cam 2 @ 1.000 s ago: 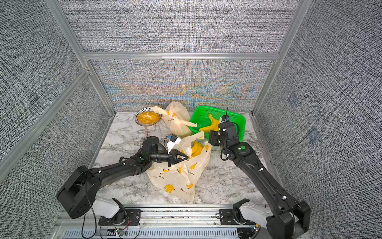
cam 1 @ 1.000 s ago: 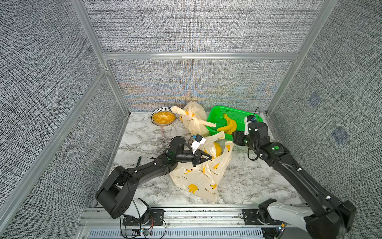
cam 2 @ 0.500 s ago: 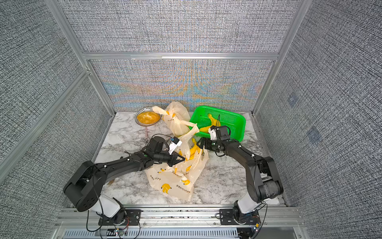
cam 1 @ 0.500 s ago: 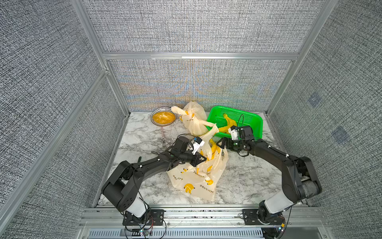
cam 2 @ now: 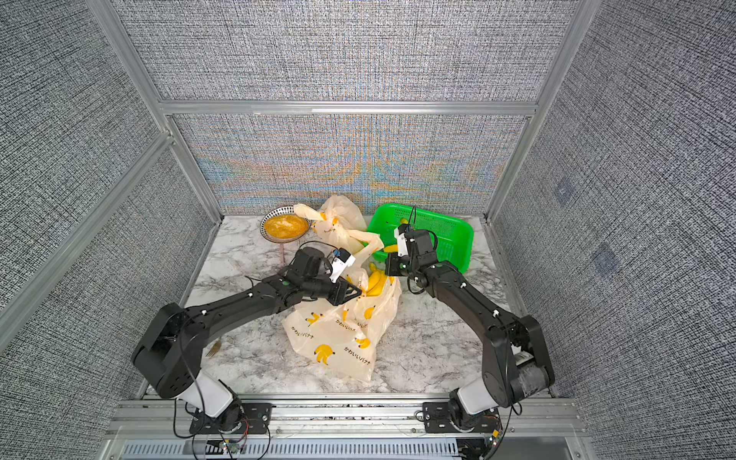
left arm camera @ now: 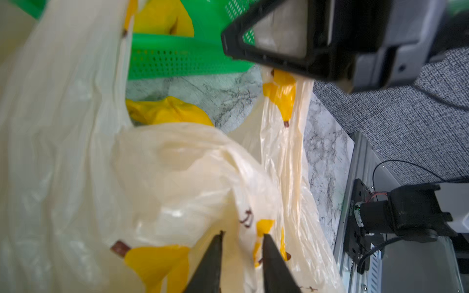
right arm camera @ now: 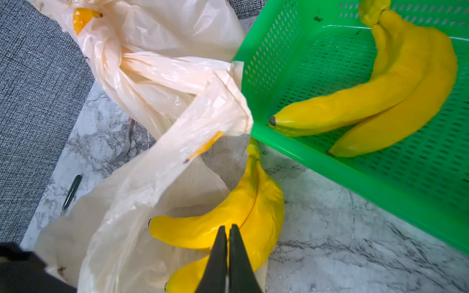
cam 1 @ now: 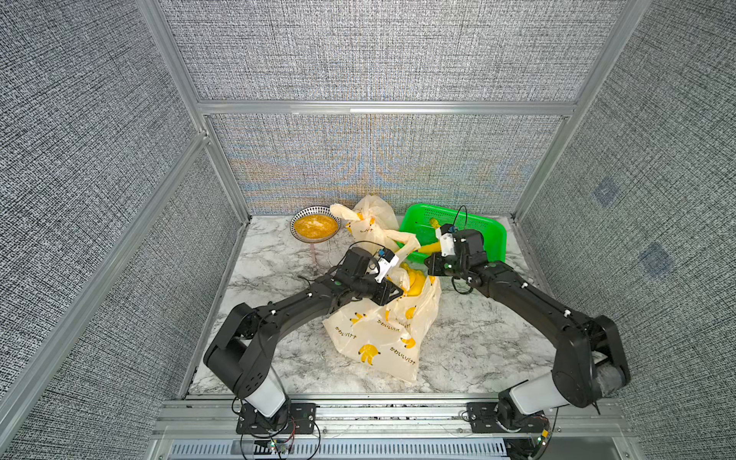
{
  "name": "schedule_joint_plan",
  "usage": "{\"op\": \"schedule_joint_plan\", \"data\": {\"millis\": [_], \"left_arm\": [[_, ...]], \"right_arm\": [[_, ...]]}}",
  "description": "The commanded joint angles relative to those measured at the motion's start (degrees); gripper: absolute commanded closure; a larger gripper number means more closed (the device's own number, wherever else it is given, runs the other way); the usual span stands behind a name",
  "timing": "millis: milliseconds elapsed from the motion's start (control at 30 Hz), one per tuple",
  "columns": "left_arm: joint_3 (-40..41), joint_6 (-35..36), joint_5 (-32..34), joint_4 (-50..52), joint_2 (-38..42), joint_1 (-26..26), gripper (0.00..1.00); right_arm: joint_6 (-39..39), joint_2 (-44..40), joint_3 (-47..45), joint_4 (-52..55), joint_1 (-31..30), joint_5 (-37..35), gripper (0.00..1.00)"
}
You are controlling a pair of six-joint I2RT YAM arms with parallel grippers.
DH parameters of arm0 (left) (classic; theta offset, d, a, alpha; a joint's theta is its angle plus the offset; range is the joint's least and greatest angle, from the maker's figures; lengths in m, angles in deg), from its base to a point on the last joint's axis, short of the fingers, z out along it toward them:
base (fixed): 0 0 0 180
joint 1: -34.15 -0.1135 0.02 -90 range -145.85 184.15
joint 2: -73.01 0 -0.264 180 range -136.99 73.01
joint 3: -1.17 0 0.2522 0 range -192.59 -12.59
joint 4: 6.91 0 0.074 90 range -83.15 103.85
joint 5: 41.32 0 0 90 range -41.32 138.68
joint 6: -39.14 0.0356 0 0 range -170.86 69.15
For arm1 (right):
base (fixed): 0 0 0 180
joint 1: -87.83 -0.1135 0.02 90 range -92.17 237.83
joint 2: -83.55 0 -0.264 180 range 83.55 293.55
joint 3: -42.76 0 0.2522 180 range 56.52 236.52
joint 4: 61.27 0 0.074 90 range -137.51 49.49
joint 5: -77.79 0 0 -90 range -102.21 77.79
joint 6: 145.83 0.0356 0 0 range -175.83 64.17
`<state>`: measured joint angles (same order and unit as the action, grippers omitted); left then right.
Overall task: Place the banana into a plastic bag & tie a knot
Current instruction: Adjust the plastic bag at the center of the board.
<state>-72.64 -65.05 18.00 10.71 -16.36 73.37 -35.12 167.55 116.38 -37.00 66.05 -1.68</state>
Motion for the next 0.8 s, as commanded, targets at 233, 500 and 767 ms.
{"op": "schedule_joint_plan", "data": {"millis": [233,500,767], "left_arm": [[-14.4,2.8,19.7,25.3,8.9,2.7,0.01],[-43.6,9.6,34.1,47.4,-12.9,8.6,0.01],[-80.1,15.2,44.5,67.9,-41.5,14.4,0.01]], "right_arm": [[3.3,-7.5,-12.4,2.5,-0.4,-2.6,0.47],[5.9,-13.2,-5.0,0.6,12.2,-9.3,0.02],[6.7,-1.3,2.6,0.3,21.1,1.7,0.04]]}}
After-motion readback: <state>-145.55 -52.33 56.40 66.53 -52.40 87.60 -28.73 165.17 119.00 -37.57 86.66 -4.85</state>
